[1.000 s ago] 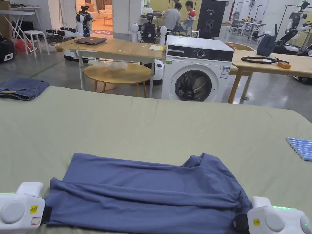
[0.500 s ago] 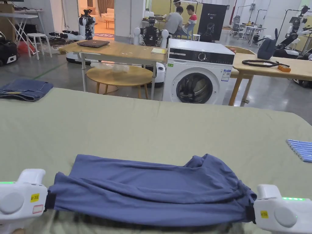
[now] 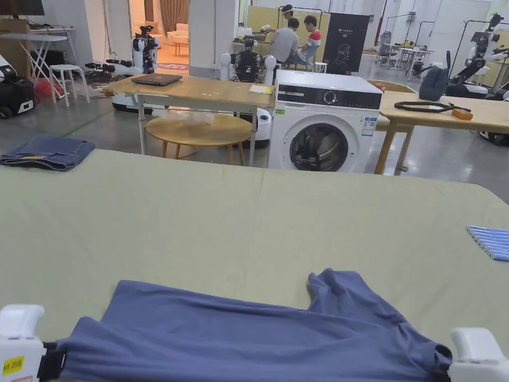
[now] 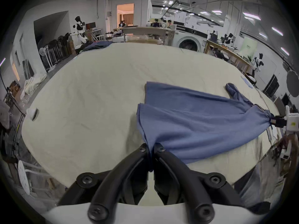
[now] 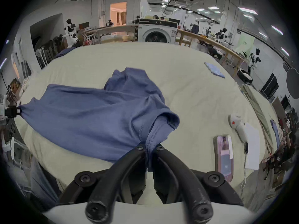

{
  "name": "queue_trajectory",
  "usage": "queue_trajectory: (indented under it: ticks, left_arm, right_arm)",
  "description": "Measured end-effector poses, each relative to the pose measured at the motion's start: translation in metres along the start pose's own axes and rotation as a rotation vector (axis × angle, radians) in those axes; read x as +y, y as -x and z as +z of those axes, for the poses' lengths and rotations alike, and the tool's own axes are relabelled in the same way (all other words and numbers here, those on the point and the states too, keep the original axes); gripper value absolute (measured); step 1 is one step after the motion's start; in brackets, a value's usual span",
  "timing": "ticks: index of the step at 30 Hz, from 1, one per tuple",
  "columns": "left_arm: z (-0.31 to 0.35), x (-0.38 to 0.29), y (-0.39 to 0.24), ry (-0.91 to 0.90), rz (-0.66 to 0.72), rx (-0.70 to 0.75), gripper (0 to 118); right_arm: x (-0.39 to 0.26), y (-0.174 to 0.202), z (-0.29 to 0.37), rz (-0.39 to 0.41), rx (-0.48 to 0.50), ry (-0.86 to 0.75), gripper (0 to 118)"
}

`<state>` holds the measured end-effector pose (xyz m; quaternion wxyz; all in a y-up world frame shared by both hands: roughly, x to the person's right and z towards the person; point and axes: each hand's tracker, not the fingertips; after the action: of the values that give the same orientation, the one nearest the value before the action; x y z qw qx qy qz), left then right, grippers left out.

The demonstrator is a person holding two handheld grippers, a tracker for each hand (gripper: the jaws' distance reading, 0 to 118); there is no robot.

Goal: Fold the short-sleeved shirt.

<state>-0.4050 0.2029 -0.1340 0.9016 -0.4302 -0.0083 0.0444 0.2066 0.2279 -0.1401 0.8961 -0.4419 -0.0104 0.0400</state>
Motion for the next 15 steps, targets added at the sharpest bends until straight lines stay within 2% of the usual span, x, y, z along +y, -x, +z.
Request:
queue_trajectory:
  ticks: [5, 8, 15]
  left_arm:
    - [0.001, -0.052, -0.003, 0.074, 0.0, 0.009, 0]
    - [-0.01, -0.08, -0.002, 0.113, -0.008, 0.016, 0]
    - [-0.031, -0.088, -0.005, 0.133, -0.003, 0.043, 0]
  right_arm:
    - [-0.059, 0.012, -0.018, 0.036, -0.054, 0.085, 5]
    - [-0.082, 0.013, -0.034, 0.027, -0.062, 0.11, 5]
    - [-0.095, 0.018, -0.044, 0.01, -0.059, 0.094, 5]
